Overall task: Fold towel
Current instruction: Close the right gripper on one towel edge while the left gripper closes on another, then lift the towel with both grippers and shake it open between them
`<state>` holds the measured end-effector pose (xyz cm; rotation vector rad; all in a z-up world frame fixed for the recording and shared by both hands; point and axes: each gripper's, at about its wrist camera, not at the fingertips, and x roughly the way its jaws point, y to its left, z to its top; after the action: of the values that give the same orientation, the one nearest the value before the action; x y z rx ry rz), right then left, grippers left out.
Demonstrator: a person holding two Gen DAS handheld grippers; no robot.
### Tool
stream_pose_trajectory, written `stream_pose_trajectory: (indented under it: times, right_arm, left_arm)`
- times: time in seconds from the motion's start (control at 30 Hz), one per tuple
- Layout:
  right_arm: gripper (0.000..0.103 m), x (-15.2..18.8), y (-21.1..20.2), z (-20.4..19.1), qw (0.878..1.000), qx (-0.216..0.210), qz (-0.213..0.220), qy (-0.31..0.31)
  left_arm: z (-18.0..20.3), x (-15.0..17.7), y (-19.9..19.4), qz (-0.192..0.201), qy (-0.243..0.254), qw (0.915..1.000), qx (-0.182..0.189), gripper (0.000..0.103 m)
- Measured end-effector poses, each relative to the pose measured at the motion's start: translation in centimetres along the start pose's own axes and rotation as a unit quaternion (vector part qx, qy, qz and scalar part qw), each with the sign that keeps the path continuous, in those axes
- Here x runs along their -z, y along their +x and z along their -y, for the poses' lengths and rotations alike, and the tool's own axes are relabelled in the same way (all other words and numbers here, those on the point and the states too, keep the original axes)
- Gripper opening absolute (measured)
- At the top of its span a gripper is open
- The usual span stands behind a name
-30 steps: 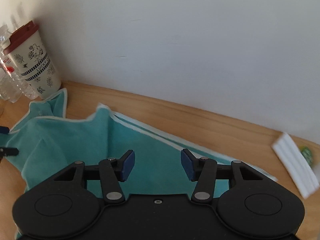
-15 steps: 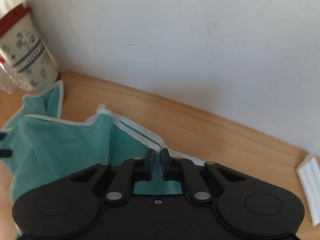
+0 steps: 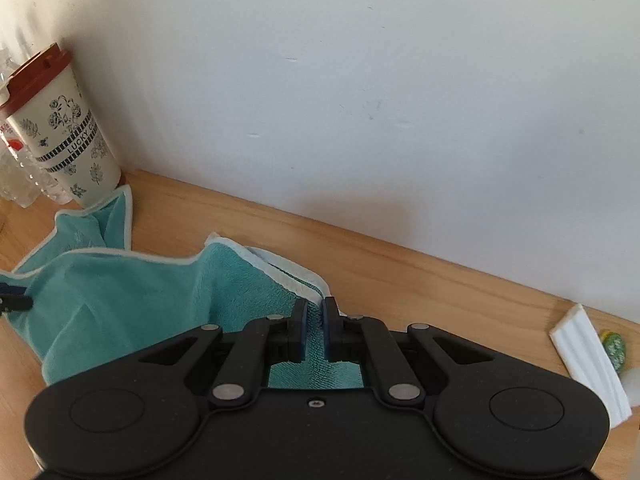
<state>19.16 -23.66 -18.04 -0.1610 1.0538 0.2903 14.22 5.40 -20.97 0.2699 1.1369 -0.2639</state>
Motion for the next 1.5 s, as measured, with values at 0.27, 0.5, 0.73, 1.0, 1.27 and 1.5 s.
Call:
stream_pose_trajectory:
  times: [0.27, 0.5, 0.73, 1.0, 1.27, 1.5]
  right_arm:
    - [0.008, 1.2, -2.2, 0.2, 0.999, 0.007, 0.03, 0.013]
    - [0.009, 1.7, -4.4, -0.6, 0.999, 0.016, 0.047, -0.003]
    - [0.009, 6.1, -7.2, -1.8, 1.0, 0.004, 0.015, 0.008]
    - [0.007, 12.0, -7.5, -3.3, 0.999, -0.009, -0.044, -0.004]
    - [0.046, 12.2, -9.3, -4.0, 0.996, 0.014, 0.017, -0.091]
    - [0.046, 10.1, -5.7, -4.6, 0.983, -0.012, 0.003, -0.182]
  left_arm:
    - [-0.5, 0.3, -0.7, 0.003, -0.013, 0.9999, 0.001, 0.006]
    - [-1.1, -0.1, -3.5, 0.039, -0.034, 0.9984, 0.022, 0.006]
    - [-0.6, 1.4, -5.5, 0.042, -0.028, 0.9983, 0.027, 0.006]
    - [1.4, 4.8, -5.6, 0.013, -0.003, 0.9992, 0.038, 0.006]
    - [1.2, 6.0, -6.3, 0.019, -0.011, 0.9992, 0.033, 0.006]
    - [0.4, 6.2, -6.4, 0.022, -0.016, 0.9995, 0.018, 0.006]
